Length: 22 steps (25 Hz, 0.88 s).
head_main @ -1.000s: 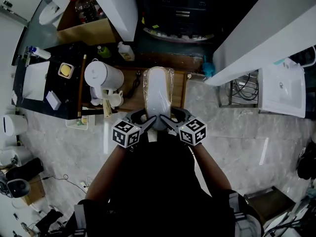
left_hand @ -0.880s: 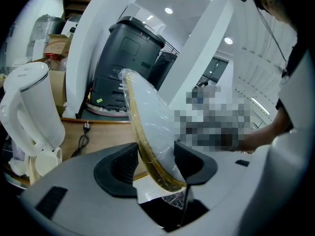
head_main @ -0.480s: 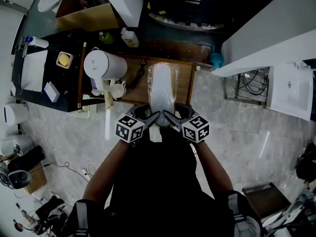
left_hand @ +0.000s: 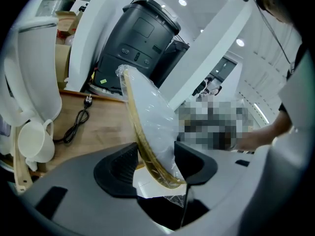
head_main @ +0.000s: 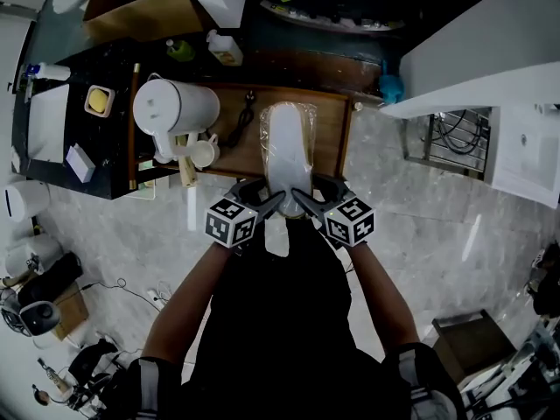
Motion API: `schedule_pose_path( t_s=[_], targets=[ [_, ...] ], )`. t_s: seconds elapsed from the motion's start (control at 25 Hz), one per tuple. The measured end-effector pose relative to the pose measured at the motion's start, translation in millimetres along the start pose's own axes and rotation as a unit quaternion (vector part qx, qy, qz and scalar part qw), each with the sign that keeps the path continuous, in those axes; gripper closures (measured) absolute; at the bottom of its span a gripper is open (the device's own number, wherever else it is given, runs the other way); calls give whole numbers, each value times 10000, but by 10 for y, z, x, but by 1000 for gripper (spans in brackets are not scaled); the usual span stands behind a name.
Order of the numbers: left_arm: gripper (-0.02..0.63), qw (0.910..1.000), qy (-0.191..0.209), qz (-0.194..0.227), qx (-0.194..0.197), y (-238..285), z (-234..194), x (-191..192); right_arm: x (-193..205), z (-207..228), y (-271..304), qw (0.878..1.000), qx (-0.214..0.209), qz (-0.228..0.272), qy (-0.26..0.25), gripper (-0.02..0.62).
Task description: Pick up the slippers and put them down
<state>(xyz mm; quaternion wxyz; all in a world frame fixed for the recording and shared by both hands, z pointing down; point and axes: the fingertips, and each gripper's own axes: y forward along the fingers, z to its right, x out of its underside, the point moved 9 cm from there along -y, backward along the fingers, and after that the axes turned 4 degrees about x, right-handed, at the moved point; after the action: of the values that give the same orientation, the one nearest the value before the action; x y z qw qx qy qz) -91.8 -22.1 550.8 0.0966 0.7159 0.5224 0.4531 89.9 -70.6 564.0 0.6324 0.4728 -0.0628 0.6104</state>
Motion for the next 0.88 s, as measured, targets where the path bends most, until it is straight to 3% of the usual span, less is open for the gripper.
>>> schedule_pose_path(
  t_s=[0.88],
  targets=[
    [371, 9987, -321, -276, 293, 413, -661, 213, 236, 324, 535, 9980, 436, -399, 206, 370]
  ],
)
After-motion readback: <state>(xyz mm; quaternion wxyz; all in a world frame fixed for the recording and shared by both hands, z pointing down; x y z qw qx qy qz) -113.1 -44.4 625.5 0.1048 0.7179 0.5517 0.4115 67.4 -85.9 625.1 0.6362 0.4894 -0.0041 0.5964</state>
